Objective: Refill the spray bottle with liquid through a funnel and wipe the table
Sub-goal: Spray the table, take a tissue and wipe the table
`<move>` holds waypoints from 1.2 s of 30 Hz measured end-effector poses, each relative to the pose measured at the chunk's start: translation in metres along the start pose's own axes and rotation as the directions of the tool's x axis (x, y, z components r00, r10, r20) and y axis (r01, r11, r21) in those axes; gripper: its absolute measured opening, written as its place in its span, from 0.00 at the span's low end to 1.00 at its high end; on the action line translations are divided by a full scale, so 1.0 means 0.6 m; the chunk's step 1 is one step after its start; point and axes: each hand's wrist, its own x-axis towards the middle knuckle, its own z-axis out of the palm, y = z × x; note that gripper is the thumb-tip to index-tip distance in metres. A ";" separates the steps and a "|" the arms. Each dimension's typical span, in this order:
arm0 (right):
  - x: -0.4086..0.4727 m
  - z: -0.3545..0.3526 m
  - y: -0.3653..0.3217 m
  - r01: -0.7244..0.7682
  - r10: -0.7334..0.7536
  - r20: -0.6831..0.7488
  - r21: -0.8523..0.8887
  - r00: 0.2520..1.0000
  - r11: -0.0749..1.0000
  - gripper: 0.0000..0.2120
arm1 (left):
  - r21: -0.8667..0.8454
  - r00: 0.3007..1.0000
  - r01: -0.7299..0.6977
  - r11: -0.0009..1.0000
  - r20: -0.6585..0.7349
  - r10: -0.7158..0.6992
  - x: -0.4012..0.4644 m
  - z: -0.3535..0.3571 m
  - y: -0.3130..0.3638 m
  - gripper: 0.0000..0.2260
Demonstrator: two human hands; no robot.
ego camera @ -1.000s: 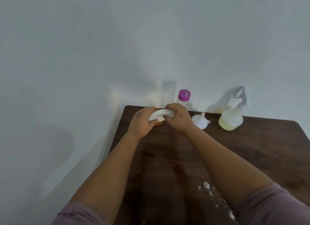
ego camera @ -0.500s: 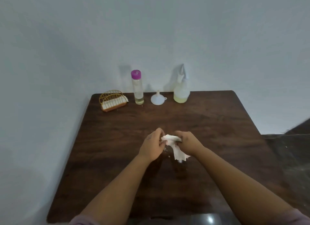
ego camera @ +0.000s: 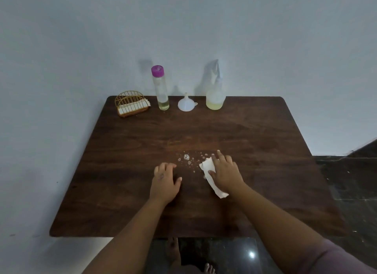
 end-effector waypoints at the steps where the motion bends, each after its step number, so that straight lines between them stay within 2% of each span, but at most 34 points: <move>1: -0.005 0.012 0.002 0.073 -0.072 -0.045 0.008 0.996 0.997 0.29 | 0.027 1.000 0.006 1.000 -0.001 -0.006 -0.001 0.000 -0.009 0.19; 3: -0.019 0.041 0.008 0.160 -0.158 -0.030 0.053 0.987 0.986 0.30 | 0.076 1.000 0.015 0.997 0.006 -0.015 -0.002 0.001 -0.024 0.20; 5: -0.032 0.072 0.014 0.150 -0.151 0.011 0.065 0.989 0.987 0.34 | 0.107 1.000 0.020 0.994 0.001 -0.020 0.000 0.002 -0.037 0.21; 8: -0.029 0.093 0.018 0.060 -0.061 0.023 0.062 0.998 0.996 0.35 | 0.126 1.000 0.019 0.992 -0.014 -0.017 0.004 0.001 -0.048 0.21; 12: 0.011 0.091 0.009 -0.113 0.122 -0.087 0.106 0.989 0.988 0.38 | 0.143 1.000 0.013 0.990 -0.014 -0.011 0.016 -0.002 -0.061 0.21; 16: 0.052 0.088 -0.025 -0.160 0.172 -0.077 0.140 0.982 0.977 0.39 | 0.167 1.000 0.010 0.986 0.003 -0.011 0.035 -0.009 -0.078 0.23; 19: 0.082 0.084 -0.066 -0.095 0.104 -0.048 0.168 0.993 0.981 0.37 | 0.190 0.996 0.065 0.980 0.043 -0.075 0.047 -0.011 -0.089 0.29; 23: 0.102 0.083 -0.129 0.066 -0.071 0.032 0.154 0.997 0.986 0.34 | 0.237 0.987 0.102 0.966 0.094 -0.128 0.059 -0.018 -0.100 0.35; 26: 0.095 0.087 -0.163 0.271 -0.278 0.096 0.082 0.956 0.959 0.32 | 0.237 0.991 0.071 0.969 0.097 -0.096 0.062 -0.023 -0.111 0.28; 30: 0.073 0.087 -0.154 0.519 -0.515 0.165 0.022 0.841 0.854 0.29 | 0.209 0.994 0.045 0.977 0.085 -0.064 0.063 -0.028 -0.122 0.21; 32: 0.078 0.076 -0.123 0.535 -0.525 0.180 -0.008 0.832 0.845 0.30 | 0.212 0.995 0.046 0.976 0.082 -0.065 0.064 -0.029 -0.121 0.21; 33: 0.086 0.069 -0.103 0.501 -0.492 0.163 -0.020 0.855 0.865 0.32 | 0.215 0.994 0.051 0.975 0.085 -0.071 0.063 -0.030 -0.120 0.21; 36: 0.111 0.047 -0.036 0.265 -0.261 0.085 -0.035 0.962 0.964 0.39 | 0.233 0.993 0.046 0.971 0.099 -0.071 0.064 -0.032 -0.121 0.21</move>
